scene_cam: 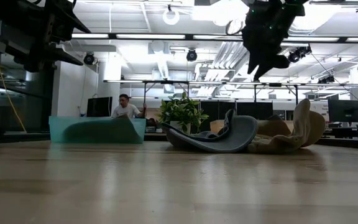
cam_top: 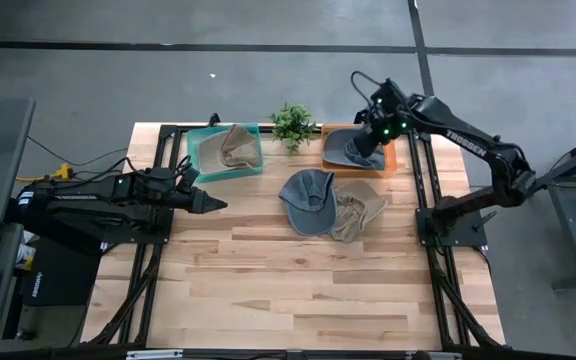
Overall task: Pick & Place hat
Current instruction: Put the blue cap into the orange bin
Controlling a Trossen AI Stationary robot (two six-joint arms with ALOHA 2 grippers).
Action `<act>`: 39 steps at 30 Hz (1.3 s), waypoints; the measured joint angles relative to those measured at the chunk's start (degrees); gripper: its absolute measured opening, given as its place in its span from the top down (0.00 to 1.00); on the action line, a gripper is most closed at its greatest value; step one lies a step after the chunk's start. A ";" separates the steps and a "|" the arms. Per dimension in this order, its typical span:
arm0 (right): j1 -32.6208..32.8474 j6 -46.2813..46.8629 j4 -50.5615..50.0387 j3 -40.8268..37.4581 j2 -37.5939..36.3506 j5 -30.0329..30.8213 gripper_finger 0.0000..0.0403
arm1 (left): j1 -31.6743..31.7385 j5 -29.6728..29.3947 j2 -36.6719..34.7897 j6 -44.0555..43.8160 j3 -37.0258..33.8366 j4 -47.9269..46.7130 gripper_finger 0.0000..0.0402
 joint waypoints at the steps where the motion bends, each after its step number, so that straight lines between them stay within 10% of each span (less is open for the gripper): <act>1: 1.39 1.27 -0.02 -0.02 0.00 0.42 0.60 | 0.00 0.00 0.00 0.37 0.00 0.00 0.35; 39: 24.75 39.36 5.44 -0.06 16.04 13.96 0.34 | 0.00 2.73 0.02 2.79 -0.04 -3.01 0.35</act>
